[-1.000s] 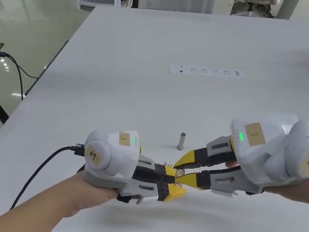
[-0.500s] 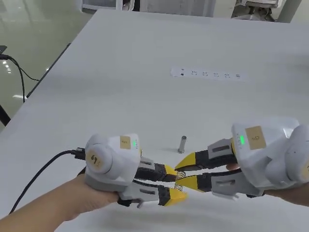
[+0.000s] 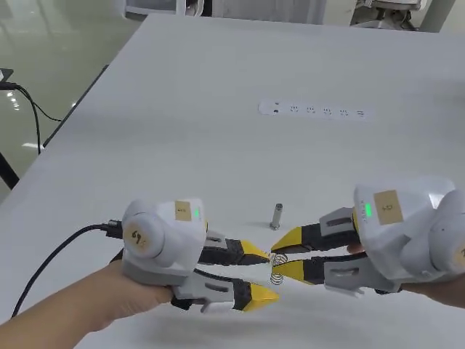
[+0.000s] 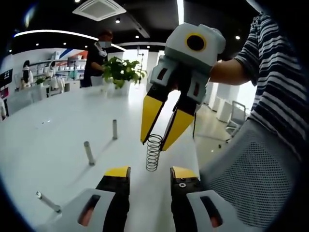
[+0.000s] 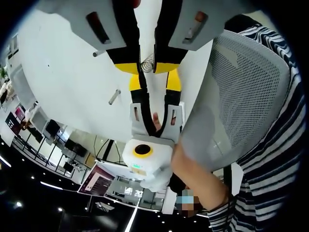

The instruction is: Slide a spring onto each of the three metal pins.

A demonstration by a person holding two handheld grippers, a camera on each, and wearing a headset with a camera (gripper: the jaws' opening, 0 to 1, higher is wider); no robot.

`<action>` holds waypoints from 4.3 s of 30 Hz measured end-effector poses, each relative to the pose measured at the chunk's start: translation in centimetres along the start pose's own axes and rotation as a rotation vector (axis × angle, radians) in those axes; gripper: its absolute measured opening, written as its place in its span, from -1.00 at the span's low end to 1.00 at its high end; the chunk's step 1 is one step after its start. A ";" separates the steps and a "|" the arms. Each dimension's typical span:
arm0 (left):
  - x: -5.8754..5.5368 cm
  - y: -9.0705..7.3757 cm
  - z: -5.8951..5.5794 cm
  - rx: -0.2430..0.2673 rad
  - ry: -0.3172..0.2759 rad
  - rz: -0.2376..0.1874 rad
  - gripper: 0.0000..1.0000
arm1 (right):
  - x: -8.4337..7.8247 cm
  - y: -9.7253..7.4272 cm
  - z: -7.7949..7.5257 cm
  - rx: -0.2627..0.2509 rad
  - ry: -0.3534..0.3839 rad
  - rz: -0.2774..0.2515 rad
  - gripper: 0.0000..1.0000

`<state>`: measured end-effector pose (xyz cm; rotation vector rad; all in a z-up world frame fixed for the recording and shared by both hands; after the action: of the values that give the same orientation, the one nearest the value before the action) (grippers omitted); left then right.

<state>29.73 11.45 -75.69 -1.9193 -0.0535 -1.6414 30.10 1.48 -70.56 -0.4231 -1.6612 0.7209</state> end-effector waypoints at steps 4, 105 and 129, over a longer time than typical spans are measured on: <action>0.0 -0.2 0.3 0.017 -0.007 0.000 -0.37 | 0.0 0.0 0.0 -0.003 0.001 -0.001 -0.86; -4.3 -10.1 6.0 0.362 -0.209 0.016 0.96 | -8.3 -7.9 -6.4 -0.444 0.203 0.096 -0.86; -4.4 -9.8 5.8 0.355 -0.216 0.019 0.96 | -9.2 -8.6 -7.7 -0.520 0.288 0.065 -0.86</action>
<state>29.83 23.68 -75.94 -1.8025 -0.3861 -1.3028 40.53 -8.93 -70.95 -0.9085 -1.5499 0.2455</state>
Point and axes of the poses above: the centre of the closed fingertips' face, and the gripper's own axes: y roughly forward along the fingers, z roughly to its left, x roughly out of its top, the point moved 7 cm from there along -y, roughly backward along the fingers, and after that the axes turned 11 degrees about x, right-handed, at the moved point
